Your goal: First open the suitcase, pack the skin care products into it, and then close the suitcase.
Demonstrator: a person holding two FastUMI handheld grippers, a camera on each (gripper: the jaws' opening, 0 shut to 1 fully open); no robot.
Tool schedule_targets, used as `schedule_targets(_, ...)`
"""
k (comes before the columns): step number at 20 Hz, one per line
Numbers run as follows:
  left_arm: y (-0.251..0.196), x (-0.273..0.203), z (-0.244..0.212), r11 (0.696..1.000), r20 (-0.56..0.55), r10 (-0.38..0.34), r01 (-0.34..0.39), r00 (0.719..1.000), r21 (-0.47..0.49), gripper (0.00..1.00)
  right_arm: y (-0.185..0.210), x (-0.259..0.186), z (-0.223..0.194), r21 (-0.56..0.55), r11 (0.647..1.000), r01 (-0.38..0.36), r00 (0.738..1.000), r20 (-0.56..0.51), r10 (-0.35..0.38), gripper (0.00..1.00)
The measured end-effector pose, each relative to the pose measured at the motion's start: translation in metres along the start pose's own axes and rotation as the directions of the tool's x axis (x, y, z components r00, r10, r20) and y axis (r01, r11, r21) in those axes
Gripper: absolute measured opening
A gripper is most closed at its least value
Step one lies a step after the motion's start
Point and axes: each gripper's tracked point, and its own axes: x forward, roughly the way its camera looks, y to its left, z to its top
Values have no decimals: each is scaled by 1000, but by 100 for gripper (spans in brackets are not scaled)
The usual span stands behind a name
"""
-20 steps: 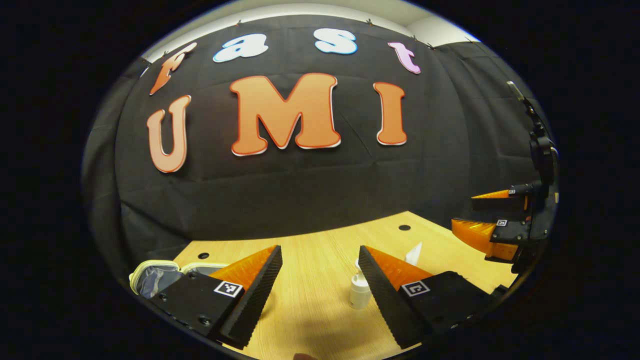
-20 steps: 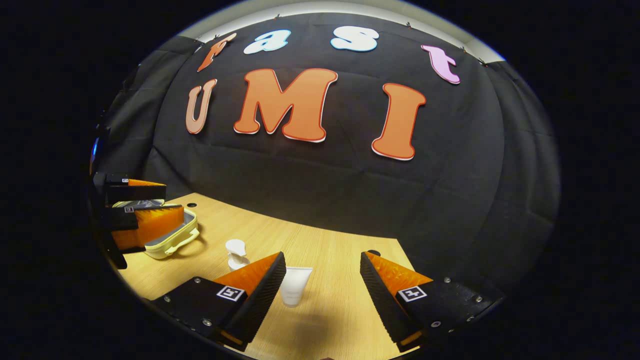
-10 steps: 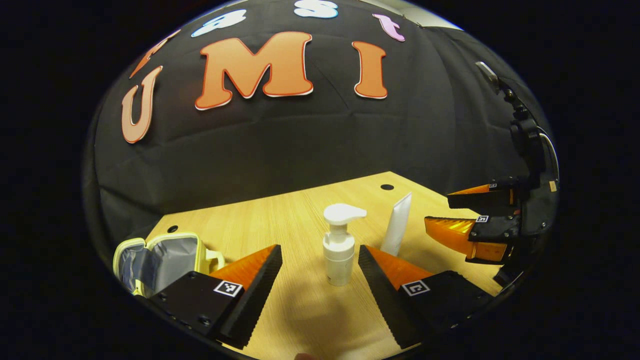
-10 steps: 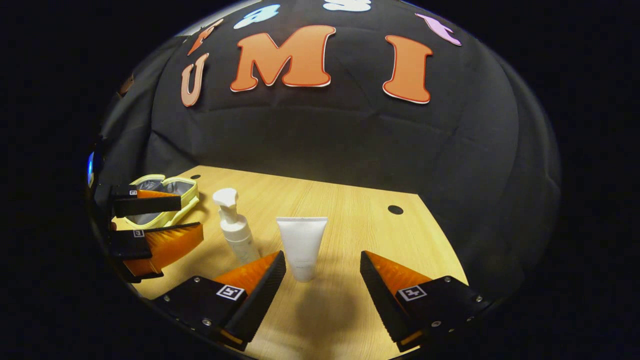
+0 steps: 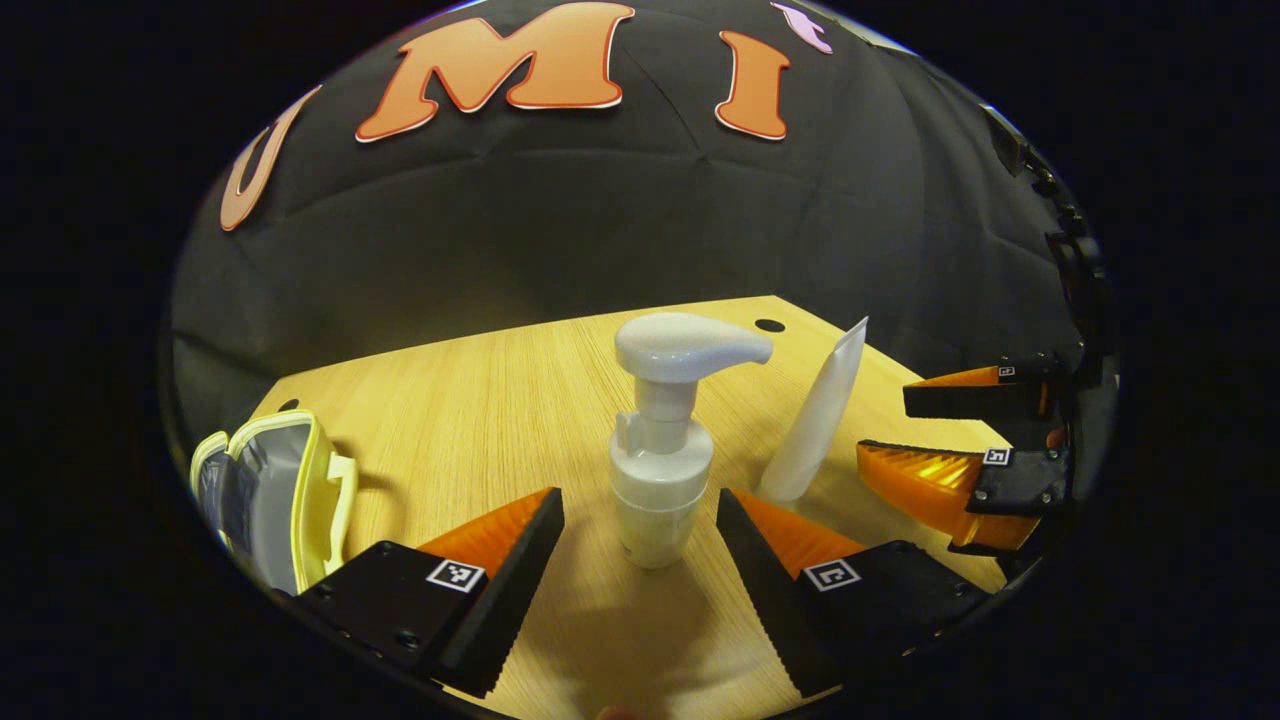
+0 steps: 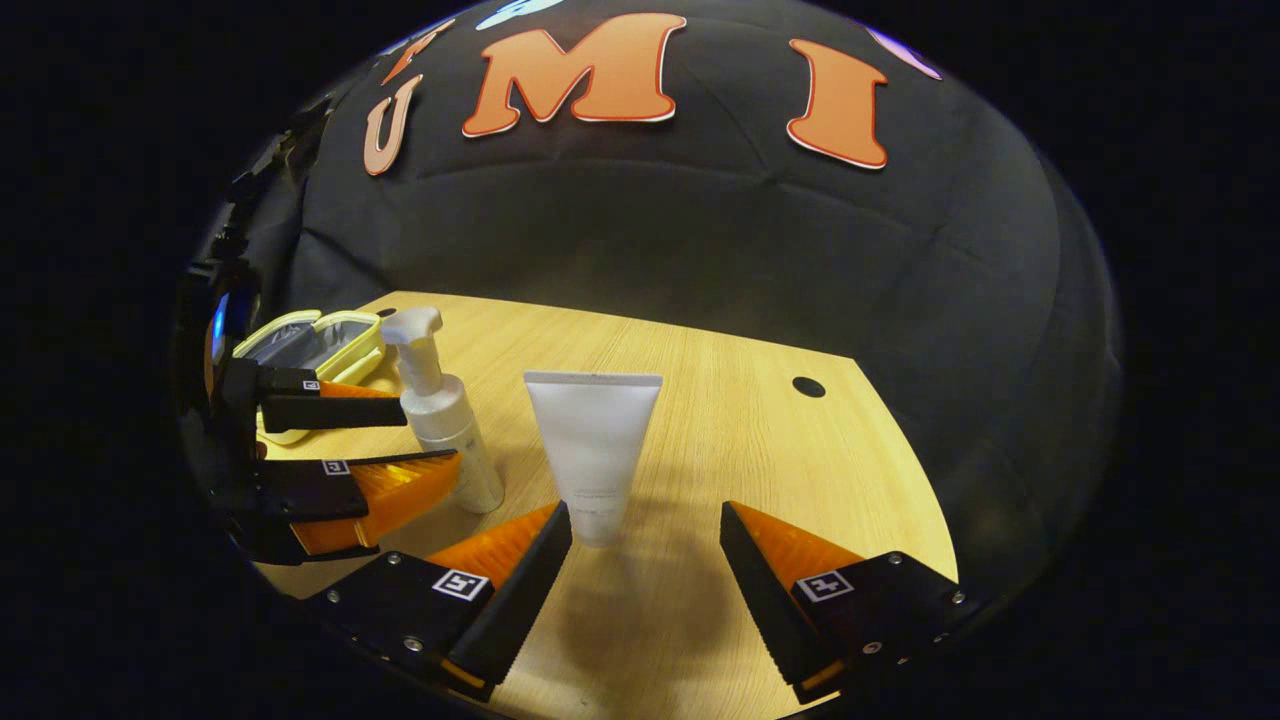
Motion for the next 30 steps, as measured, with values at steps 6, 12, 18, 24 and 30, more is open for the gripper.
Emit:
schedule_targets(6,4,32,-11,999,-39,-30,29,999,-27,99,3,15,-8,8,1000,-3,999,-45,3,96)
schedule_targets(12,-2,44,-9,997,-53,-71,68,996,-43,65,8,24,-22,50,999,-15,994,-105,20,96)
schedule_targets(18,16,25,-3,995,-67,-62,56,996,-88,62,26,46,-19,96,995,-28,992,-120,40,96)
schedule_targets(24,60,-25,23,996,-32,13,-16,999,-92,62,39,66,-13,163,986,-38,990,-125,59,75)
schedule_targets(30,139,-92,39,977,-28,159,-162,987,-138,62,48,68,-10,164,986,-22,987,-151,47,56)
